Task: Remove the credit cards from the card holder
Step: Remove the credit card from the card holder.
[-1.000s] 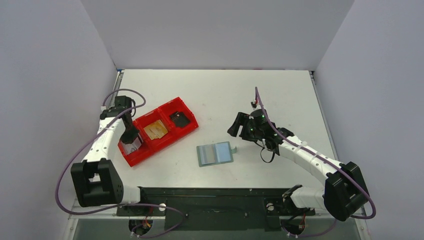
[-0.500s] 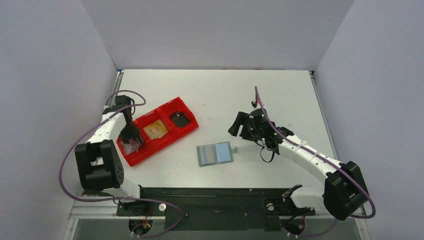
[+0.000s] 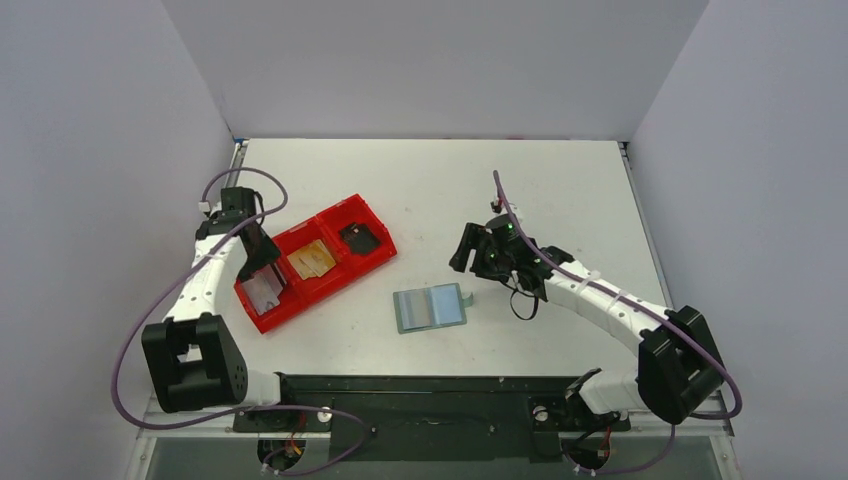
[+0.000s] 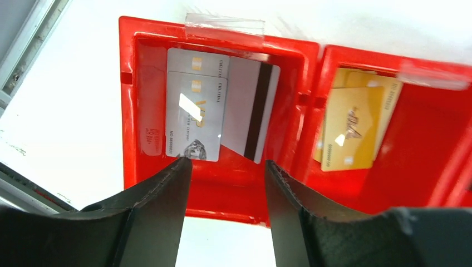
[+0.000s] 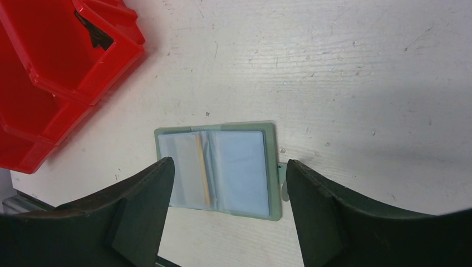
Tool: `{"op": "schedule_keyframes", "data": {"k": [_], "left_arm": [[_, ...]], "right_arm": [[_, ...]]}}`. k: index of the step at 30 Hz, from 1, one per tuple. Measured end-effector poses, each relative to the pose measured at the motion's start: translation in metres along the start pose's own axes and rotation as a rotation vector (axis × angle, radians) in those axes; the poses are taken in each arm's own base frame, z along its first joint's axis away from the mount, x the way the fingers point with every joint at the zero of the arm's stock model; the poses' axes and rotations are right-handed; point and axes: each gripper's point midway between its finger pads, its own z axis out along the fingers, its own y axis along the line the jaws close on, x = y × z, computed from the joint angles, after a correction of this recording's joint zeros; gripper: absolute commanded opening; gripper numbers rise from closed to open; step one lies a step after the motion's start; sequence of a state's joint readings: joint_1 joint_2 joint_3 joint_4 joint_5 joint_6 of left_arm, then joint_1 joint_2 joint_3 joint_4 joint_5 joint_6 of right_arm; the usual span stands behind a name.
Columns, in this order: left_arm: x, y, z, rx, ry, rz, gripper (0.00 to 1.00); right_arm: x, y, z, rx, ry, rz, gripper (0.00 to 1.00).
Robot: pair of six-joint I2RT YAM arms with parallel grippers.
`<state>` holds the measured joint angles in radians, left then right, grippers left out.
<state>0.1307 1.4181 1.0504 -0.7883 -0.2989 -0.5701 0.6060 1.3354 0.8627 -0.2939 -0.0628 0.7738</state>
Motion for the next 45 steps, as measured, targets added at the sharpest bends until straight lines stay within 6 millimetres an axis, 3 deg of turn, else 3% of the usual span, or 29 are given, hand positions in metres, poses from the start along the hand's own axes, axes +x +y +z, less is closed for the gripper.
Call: {"op": "schedule_keyframes", "data": {"k": [4,8,15,25,31,40,45], "left_arm": [[-0.006,-0.009,-0.024,0.085,-0.054,0.002,0.49],[0.001,-0.030,-0.045,0.185,-0.069,0.050,0.50],[0.045,-0.089,-0.087,0.417,-0.027,0.230,0.50],[0.106,-0.143,-0.128,0.665,0.055,0.391,0.50],[0.127,-0.148,-0.127,0.701,0.112,0.407,0.50],[0.130,-0.154,-0.128,0.720,0.129,0.403,0.50],[0.131,-0.155,-0.128,0.728,0.133,0.403,0.50]], "right_arm": [[0.004,0.006,0.004,0.014,0.020,-0.014,0.69],[0.007,0.013,0.008,0.029,0.024,-0.024,0.69],[0.011,0.021,0.010,0.057,0.028,-0.047,0.68],[0.037,0.034,0.015,0.078,0.047,-0.109,0.68],[0.057,0.042,0.024,0.088,0.075,-0.155,0.67],[0.074,0.057,0.043,0.120,0.096,-0.222,0.61],[0.092,0.067,0.054,0.146,0.127,-0.279,0.53]]}}
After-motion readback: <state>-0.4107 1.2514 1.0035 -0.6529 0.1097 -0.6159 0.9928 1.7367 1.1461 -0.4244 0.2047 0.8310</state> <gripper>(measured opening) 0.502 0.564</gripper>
